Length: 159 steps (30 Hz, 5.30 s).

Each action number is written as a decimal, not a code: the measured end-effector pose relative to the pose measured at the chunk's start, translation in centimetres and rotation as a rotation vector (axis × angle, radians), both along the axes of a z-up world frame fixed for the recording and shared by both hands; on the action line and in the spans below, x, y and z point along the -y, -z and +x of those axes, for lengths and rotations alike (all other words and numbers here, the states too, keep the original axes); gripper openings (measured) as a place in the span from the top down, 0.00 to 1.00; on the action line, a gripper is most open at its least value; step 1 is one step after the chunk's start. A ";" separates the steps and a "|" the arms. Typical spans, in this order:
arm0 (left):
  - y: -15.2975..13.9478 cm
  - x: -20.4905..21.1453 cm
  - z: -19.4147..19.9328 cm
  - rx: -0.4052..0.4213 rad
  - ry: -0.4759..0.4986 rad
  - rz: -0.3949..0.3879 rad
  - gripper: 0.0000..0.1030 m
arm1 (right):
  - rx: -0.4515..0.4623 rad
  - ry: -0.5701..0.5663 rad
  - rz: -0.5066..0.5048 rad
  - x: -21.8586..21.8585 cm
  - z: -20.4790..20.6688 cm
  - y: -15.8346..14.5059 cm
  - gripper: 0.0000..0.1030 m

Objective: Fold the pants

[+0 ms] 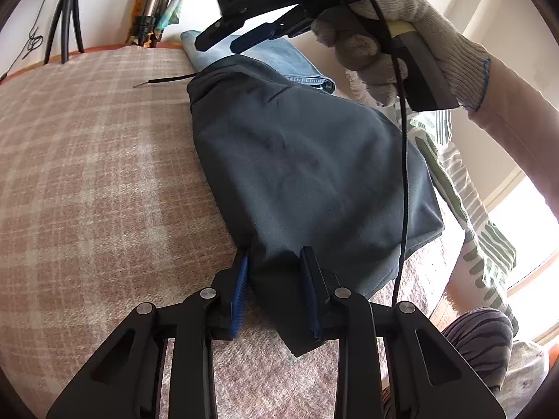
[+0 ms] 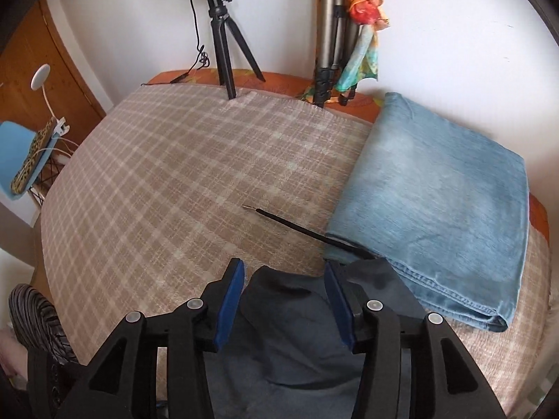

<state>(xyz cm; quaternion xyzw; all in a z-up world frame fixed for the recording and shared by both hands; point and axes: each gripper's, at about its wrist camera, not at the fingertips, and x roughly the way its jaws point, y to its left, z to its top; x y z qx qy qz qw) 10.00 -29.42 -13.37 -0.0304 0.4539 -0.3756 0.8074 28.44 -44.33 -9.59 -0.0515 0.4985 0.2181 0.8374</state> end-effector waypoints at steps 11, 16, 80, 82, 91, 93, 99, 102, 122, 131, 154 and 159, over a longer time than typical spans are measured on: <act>-0.1 -0.6 0.3 0.006 0.006 -0.026 0.88 | -0.148 -0.107 -0.136 -2.5 2.6 3.9 0.84; -0.8 -0.2 -1.6 0.061 0.029 -0.009 0.93 | -0.061 -0.046 -0.151 -2.5 2.2 3.2 1.00; -1.6 7.3 -7.1 0.122 0.286 0.113 0.91 | -0.108 0.571 0.245 18.0 -25.3 7.1 0.87; -1.5 7.9 -8.1 0.127 0.311 0.138 0.91 | -0.110 0.571 0.120 17.7 -24.9 7.3 0.96; -5.9 3.1 -4.2 0.104 0.178 0.075 0.48 | 0.015 0.504 0.134 19.6 -25.5 2.6 0.53; -6.4 2.0 -2.1 0.081 0.120 0.070 0.40 | 0.031 0.483 0.165 19.8 -24.9 1.6 0.27; -5.5 0.6 4.0 -0.066 -0.026 0.022 0.38 | 0.014 0.419 0.273 20.0 -20.6 1.4 0.09; -4.0 1.0 6.0 -0.125 -0.058 0.025 0.38 | -0.030 0.393 0.279 19.6 -18.1 3.1 0.09; -0.6 3.5 10.4 -0.169 -0.061 -0.002 0.41 | -0.108 0.243 0.482 19.4 -11.9 8.8 0.21; -0.3 4.4 10.9 -0.174 -0.099 -0.014 0.76 | -0.093 0.270 0.487 18.5 -12.1 8.7 0.50; -6.5 3.9 8.8 0.060 -0.074 -0.046 0.92 | 0.110 0.294 0.345 16.7 -15.2 1.1 0.73; -9.6 4.4 9.6 0.149 -0.062 -0.057 0.93 | 0.193 0.293 0.316 16.8 -15.1 -2.1 0.73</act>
